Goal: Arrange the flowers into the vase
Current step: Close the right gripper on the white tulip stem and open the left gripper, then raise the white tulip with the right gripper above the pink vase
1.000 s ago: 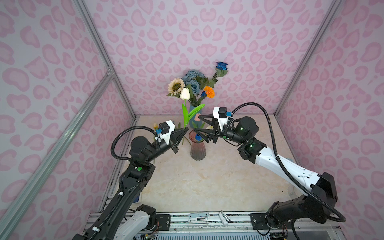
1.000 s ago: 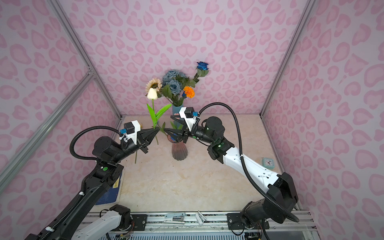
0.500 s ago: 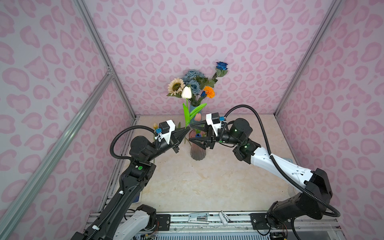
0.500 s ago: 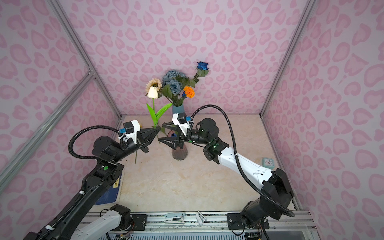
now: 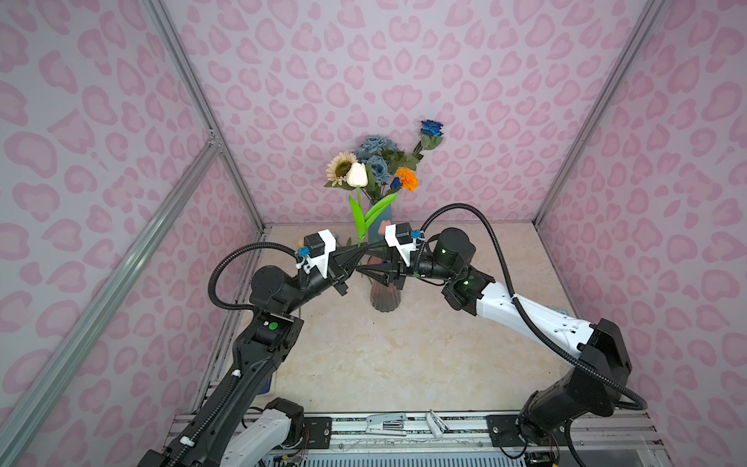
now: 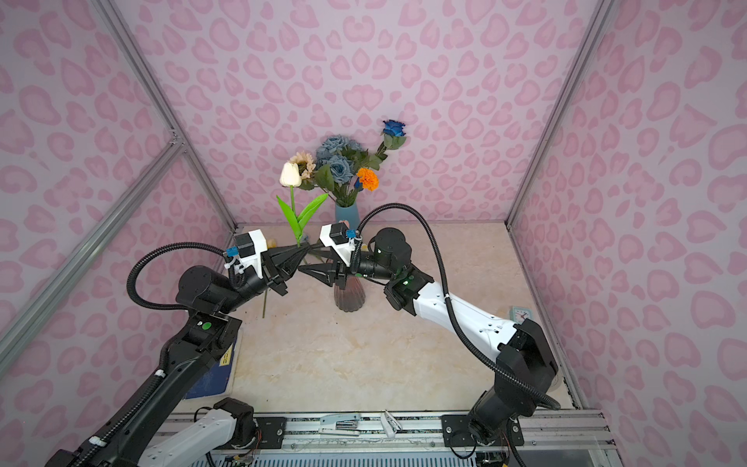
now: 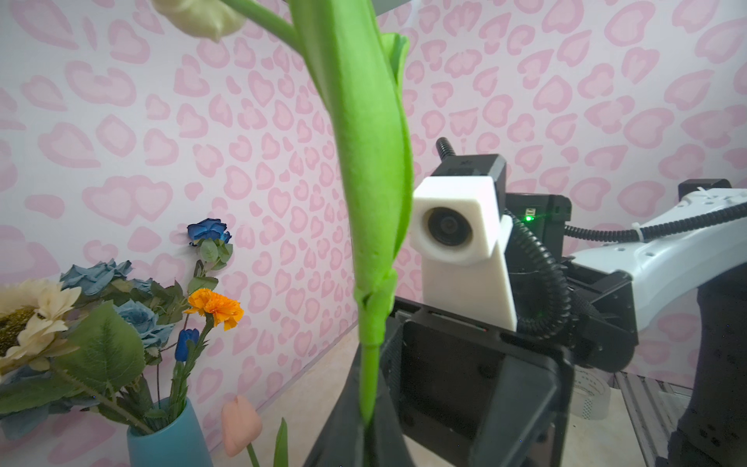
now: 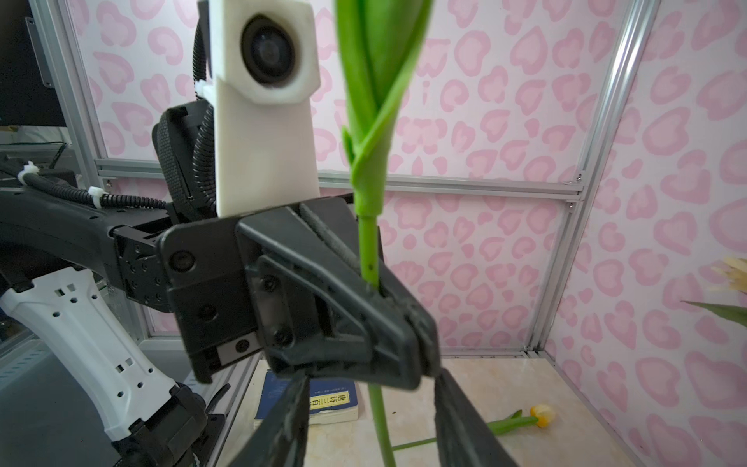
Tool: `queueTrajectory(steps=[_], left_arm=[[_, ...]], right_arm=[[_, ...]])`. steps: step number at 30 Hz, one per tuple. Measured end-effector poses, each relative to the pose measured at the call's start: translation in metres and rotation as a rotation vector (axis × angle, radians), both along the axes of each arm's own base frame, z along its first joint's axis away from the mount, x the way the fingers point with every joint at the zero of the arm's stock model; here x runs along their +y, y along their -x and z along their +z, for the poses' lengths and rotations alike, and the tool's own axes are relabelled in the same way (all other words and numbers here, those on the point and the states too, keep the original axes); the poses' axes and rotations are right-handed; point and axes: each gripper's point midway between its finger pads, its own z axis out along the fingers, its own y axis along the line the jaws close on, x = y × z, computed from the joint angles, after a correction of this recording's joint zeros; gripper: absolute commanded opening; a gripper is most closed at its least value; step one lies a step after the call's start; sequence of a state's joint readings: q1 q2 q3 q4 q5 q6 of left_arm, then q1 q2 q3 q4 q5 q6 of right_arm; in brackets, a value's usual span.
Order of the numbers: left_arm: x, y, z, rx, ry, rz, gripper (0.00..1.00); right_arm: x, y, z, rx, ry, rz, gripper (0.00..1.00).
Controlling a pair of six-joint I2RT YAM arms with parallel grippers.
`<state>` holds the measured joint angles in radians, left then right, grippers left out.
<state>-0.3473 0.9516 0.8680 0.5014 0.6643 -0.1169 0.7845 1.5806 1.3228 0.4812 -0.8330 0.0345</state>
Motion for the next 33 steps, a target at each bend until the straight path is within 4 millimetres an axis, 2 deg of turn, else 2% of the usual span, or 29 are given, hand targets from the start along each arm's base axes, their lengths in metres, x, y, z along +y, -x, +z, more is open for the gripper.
queueTrajectory(steps=[1,4,7,8,11,19,20,21,22,23,24,25,27,33], left_arm=[[0.000,-0.001,0.000,0.002,0.002,0.003,0.02],[0.002,-0.002,0.002,0.000,0.009,0.012,0.02],[-0.001,0.002,0.003,-0.003,0.011,-0.015,0.02],[-0.003,0.003,0.002,-0.004,0.009,-0.025,0.02],[-0.004,0.001,0.001,0.006,0.015,-0.032,0.02],[-0.003,0.000,0.002,0.006,0.021,-0.028,0.02],[-0.003,0.000,0.002,0.006,0.020,-0.028,0.07],[-0.003,-0.001,0.002,0.004,0.021,-0.024,0.17],[-0.002,-0.001,0.002,0.003,0.023,-0.018,0.41],[-0.001,-0.001,0.002,-0.010,0.021,-0.008,0.70],[0.000,-0.002,0.001,-0.008,0.023,-0.001,0.89],[0.001,-0.003,-0.001,-0.003,0.027,0.015,0.95],[0.007,-0.008,-0.007,0.010,0.037,0.058,0.99],[0.022,-0.017,-0.019,0.001,0.059,0.174,0.99]], right_arm=[[0.000,0.001,0.000,0.001,0.002,0.005,0.36],[0.001,0.001,0.000,-0.022,0.004,0.011,0.21],[0.003,-0.004,-0.002,-0.017,0.010,-0.009,0.26],[0.004,-0.005,-0.004,-0.013,0.016,-0.009,0.24],[0.006,-0.006,-0.010,-0.001,0.030,-0.009,0.10],[0.007,-0.007,-0.009,-0.017,0.034,-0.022,0.00],[0.006,-0.007,-0.010,-0.014,0.037,-0.023,0.00],[0.006,-0.007,-0.009,-0.012,0.040,-0.027,0.00],[0.005,-0.006,-0.009,-0.011,0.042,-0.031,0.00],[0.004,-0.007,-0.008,-0.009,0.044,-0.037,0.00],[0.003,-0.009,-0.008,-0.005,0.046,-0.051,0.00],[0.001,-0.010,-0.007,-0.003,0.046,-0.062,0.00],[-0.004,-0.017,-0.003,-0.007,0.039,-0.091,0.00],[-0.022,-0.046,0.000,0.018,0.029,-0.202,0.00]])
